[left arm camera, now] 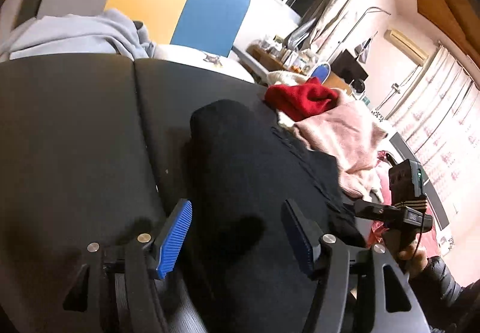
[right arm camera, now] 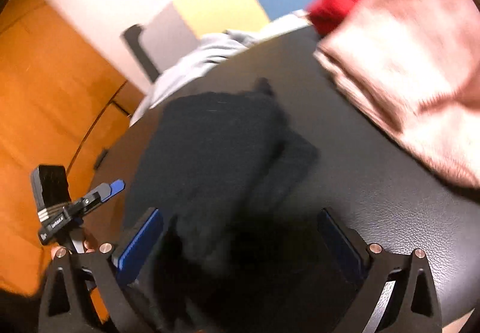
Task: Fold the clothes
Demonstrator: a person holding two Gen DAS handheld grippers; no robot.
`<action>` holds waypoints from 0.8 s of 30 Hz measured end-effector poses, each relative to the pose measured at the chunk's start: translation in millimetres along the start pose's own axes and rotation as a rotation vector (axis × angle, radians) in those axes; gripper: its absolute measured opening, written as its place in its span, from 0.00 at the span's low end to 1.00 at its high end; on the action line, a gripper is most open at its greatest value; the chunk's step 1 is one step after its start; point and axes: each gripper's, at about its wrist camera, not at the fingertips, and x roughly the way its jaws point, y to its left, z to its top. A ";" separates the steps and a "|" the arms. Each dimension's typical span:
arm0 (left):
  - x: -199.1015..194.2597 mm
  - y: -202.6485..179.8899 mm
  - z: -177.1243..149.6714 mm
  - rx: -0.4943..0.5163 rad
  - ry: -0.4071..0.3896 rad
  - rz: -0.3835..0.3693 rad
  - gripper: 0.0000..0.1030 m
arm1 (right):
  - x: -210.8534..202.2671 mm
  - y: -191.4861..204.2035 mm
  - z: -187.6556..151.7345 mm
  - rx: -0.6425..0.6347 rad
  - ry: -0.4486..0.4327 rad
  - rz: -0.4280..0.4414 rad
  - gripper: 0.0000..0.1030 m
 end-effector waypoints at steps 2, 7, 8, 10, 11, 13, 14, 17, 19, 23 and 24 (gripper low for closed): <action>13.4 3.7 5.2 -0.024 0.021 -0.031 0.62 | 11.2 -0.6 4.3 -0.009 0.012 0.011 1.00; 42.4 11.1 13.8 -0.087 0.062 -0.124 0.66 | 39.5 7.2 18.5 -0.061 0.041 0.066 1.00; 48.2 12.5 15.6 -0.100 0.070 -0.143 0.68 | 42.5 6.5 20.1 -0.056 0.039 0.080 1.00; 59.9 15.4 19.0 -0.125 0.086 -0.180 0.67 | 45.3 2.3 22.3 -0.037 0.023 0.110 1.00; 65.7 16.9 20.8 -0.138 0.094 -0.199 0.65 | 45.6 2.4 20.7 -0.049 0.010 0.112 1.00; 64.7 17.9 18.1 -0.162 0.091 -0.203 0.50 | 46.6 3.9 17.3 -0.087 -0.010 0.108 1.00; 61.9 18.0 15.6 -0.174 0.086 -0.199 0.42 | 48.2 9.0 15.2 -0.130 -0.004 0.082 1.00; 43.5 17.6 8.2 -0.194 0.044 -0.176 0.33 | 54.2 28.4 12.8 -0.222 0.021 -0.024 0.89; 15.8 21.1 -0.3 -0.205 -0.014 -0.144 0.32 | 56.2 33.6 17.5 -0.193 0.033 0.018 0.50; -55.8 49.3 -19.5 -0.255 -0.140 -0.017 0.31 | 86.9 82.6 23.4 -0.275 0.091 0.100 0.47; -78.1 59.6 -24.2 -0.272 -0.177 0.026 0.31 | 97.3 97.1 24.7 -0.297 0.106 0.129 0.47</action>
